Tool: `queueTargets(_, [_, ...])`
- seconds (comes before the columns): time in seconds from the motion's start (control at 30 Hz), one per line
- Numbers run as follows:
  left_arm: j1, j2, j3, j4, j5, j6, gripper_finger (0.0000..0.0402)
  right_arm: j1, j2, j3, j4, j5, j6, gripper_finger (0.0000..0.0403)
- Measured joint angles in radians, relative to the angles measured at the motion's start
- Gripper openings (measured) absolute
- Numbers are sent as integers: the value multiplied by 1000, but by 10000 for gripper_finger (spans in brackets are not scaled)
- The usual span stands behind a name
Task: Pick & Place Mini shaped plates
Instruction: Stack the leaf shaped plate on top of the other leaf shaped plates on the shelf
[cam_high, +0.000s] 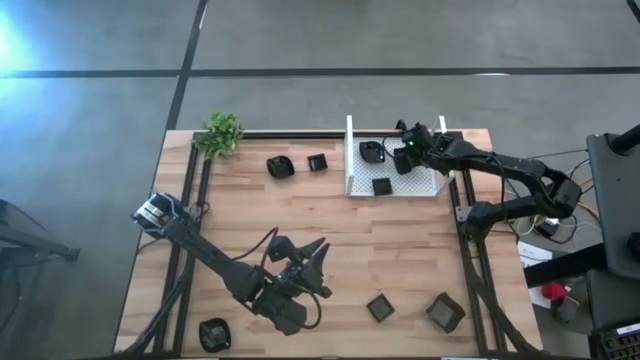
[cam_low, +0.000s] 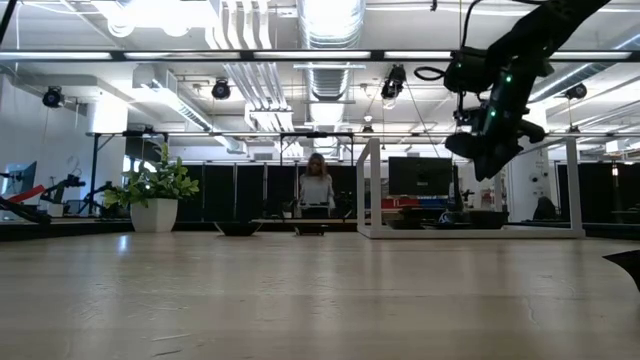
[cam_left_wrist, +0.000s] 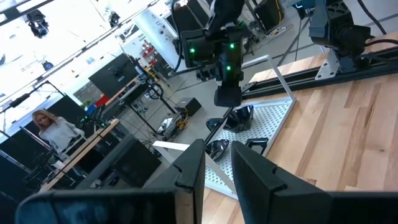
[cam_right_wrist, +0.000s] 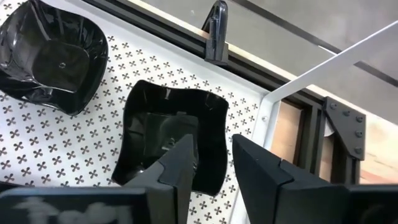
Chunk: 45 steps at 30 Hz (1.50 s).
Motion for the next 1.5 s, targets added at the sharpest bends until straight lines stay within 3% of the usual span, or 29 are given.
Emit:
queueTargets(0.13, [0, 0, 0, 0, 0, -11, 76, 8, -21, 58, -92, -3, -26, 92])
queueTargets(0.33, [5, -7, 0, -10, 3, -10, 76, 100, -85, 134, -180, -3, -39, 17])
queueTargets(0.5, [8, -47, 0, -94, 7, -76, 76, 238, -157, 159, -179, 14, -18, 10])
queueTargets(0.67, [7, -90, 0, -295, 57, -229, 76, 406, -213, 149, -189, 91, 37, 8])
queueTargets(0.73, [7, -106, 0, -394, 129, -303, 76, 480, -223, 139, -189, 106, 53, 8])
queueTargets(0.9, [5, -146, 0, -648, 450, -510, 76, 666, -228, 112, -186, 110, 108, 8])
queueTargets(1.07, [-16, -150, 0, -837, 690, -598, 76, 841, -211, 93, -154, 110, 147, 8])
queueTargets(1.23, [-46, -149, -28, -879, 903, -588, 76, 996, -194, 91, -112, 138, 157, 8])
queueTargets(1.5, [-161, -149, -135, -852, 1101, -645, 76, 1166, -190, 87, -20, 231, 157, 8])
